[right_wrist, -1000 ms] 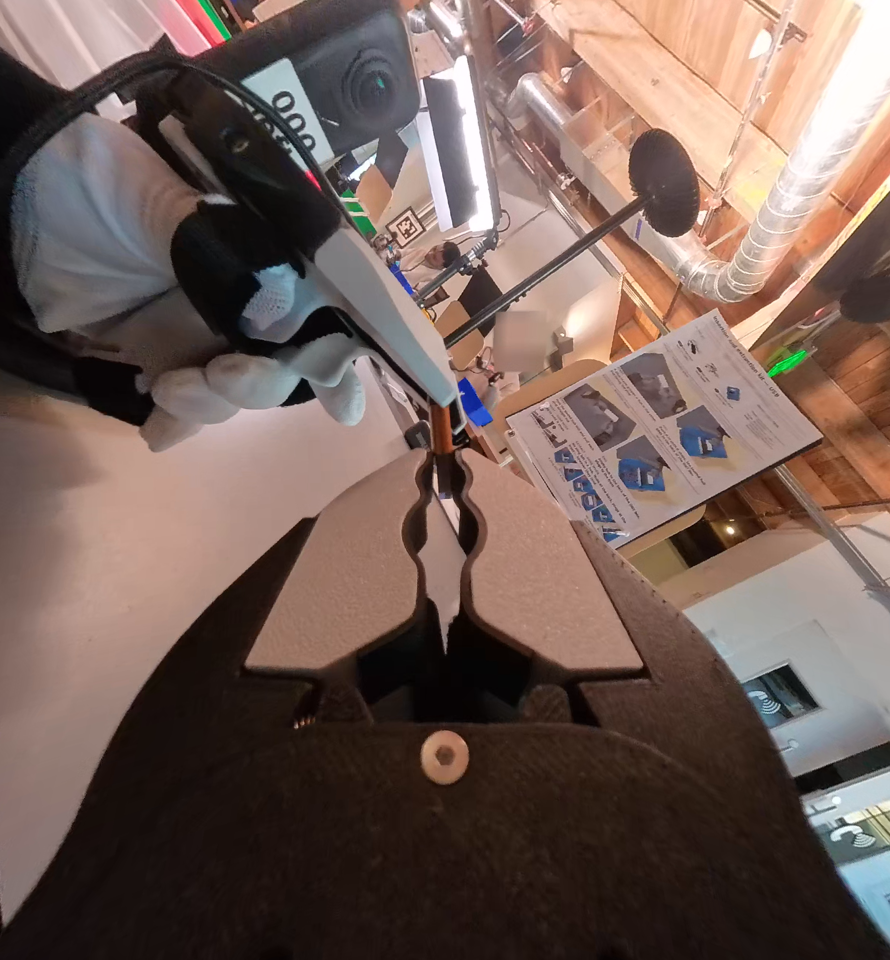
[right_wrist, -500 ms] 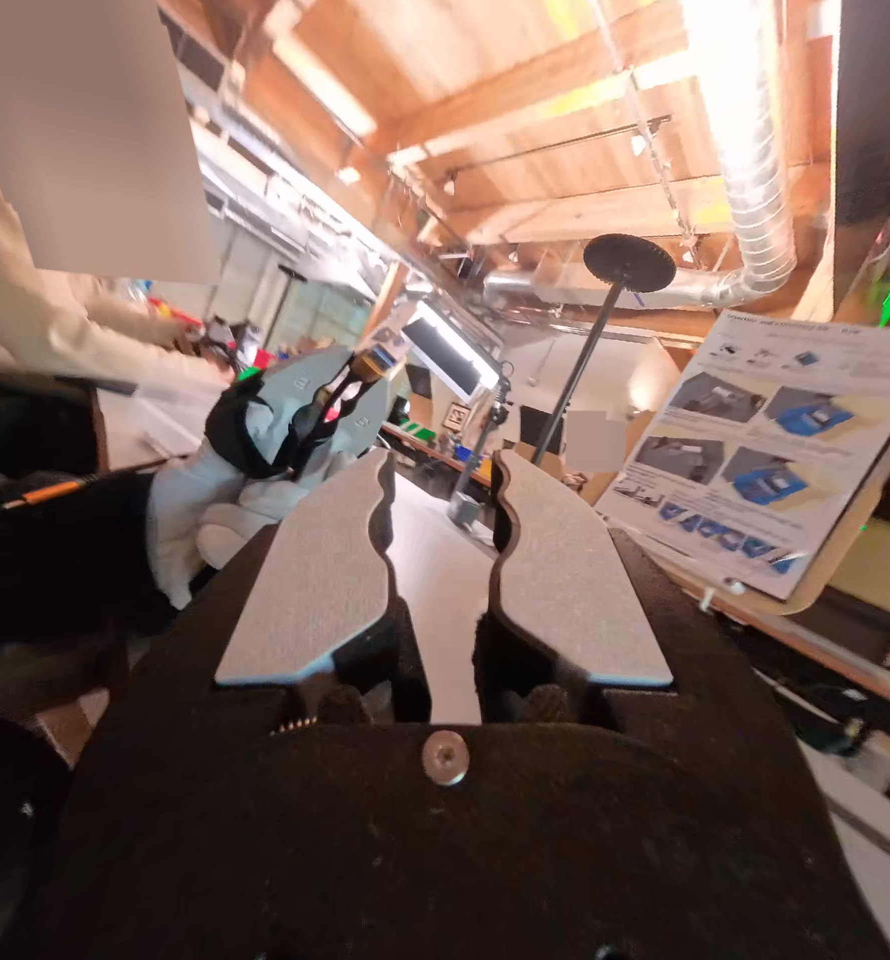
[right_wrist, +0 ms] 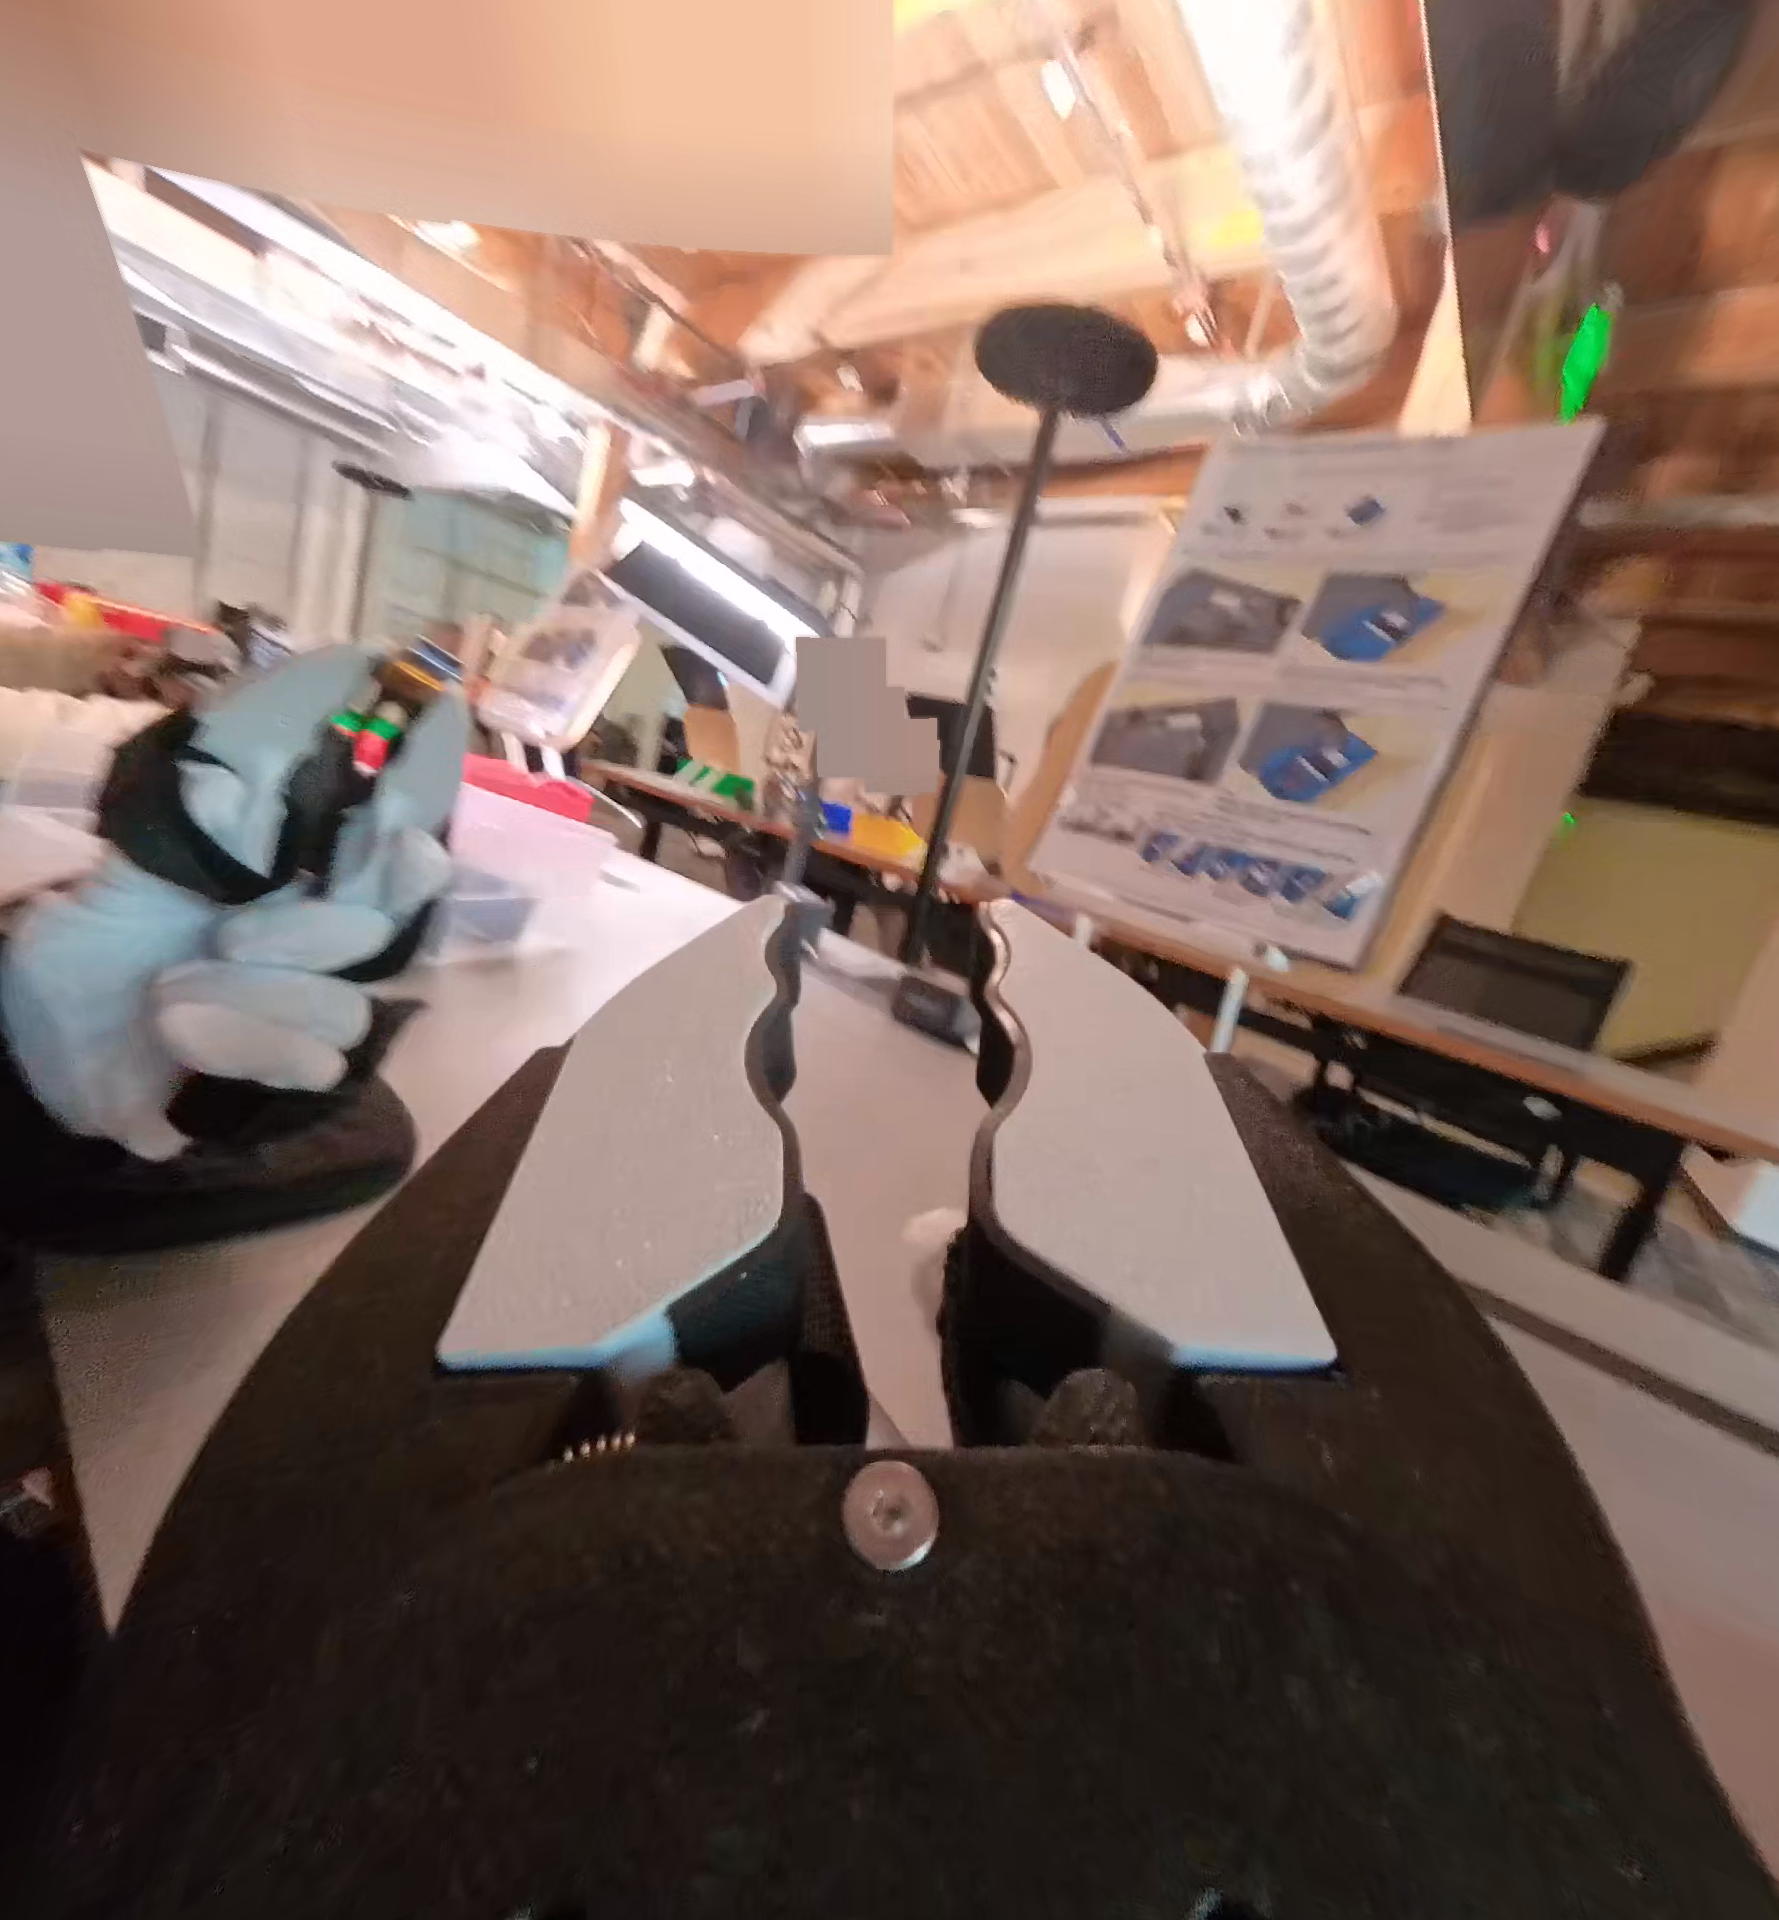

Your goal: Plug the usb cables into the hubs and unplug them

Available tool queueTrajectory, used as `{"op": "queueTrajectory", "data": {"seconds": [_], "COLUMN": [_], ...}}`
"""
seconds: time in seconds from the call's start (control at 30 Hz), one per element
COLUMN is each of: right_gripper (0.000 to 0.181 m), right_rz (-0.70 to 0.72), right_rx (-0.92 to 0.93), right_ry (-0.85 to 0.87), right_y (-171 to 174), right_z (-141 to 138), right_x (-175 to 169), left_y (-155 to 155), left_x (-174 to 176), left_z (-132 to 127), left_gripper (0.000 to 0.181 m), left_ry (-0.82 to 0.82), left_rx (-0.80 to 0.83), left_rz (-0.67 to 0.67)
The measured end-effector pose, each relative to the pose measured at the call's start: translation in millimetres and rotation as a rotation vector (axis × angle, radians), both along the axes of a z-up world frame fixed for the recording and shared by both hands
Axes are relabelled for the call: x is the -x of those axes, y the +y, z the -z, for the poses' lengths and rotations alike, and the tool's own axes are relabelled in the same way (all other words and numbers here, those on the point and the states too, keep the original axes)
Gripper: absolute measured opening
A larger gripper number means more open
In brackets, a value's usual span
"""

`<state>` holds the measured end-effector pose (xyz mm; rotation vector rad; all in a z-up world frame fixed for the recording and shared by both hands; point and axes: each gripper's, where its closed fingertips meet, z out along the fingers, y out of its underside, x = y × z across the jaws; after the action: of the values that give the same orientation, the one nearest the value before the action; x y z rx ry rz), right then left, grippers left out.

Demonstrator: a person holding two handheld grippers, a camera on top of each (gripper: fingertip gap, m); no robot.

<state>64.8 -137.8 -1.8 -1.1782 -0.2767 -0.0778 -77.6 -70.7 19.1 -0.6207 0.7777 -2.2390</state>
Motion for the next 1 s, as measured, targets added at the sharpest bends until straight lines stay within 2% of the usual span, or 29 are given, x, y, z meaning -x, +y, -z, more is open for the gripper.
{"op": "queueTrajectory", "data": {"seconds": [0.03,0.13,0.2,0.3,0.4,0.57,0.77,0.87,0.93,1.0], "right_gripper": [0.029,0.030,0.033,0.046,0.058,0.057,0.050,0.033,0.033,0.033], "right_rz": [0.033,0.076,0.042,-0.019,0.018,0.014,-0.021,-0.082,-0.069,-0.059], "right_rx": [0.046,0.230,0.367,0.617,0.806,0.949,1.218,1.232,1.199,1.126], "right_ry": [0.003,-0.016,-0.035,-0.060,-0.114,-0.143,-0.119,-0.067,-0.009,0.077], "right_y": [1,5,5,3,1,10,18,19,22,26], "right_z": [5,28,47,85,115,129,162,166,165,161], "right_x": [-9,-26,-27,-27,-39,-44,-55,-47,-48,-46], "left_y": [1,1,0,1,2,-3,-7,-7,-3,2], "left_x": [-2,-9,-13,-13,-15,-19,-25,-30,-36,-41], "left_z": [2,8,12,13,15,20,25,29,35,40], "left_gripper": [0.015,0.015,0.015,0.015,0.015,0.015,0.015,0.015,0.015,0.015], "left_ry": [0.018,0.076,0.103,0.100,0.112,0.139,0.172,0.203,0.248,0.293], "left_rx": [-0.019,-0.074,-0.099,-0.083,-0.084,-0.139,-0.194,-0.218,-0.241,-0.281], "left_rz": [-0.028,-0.091,-0.111,-0.102,-0.113,-0.141,-0.168,-0.208,-0.269,-0.388]}}
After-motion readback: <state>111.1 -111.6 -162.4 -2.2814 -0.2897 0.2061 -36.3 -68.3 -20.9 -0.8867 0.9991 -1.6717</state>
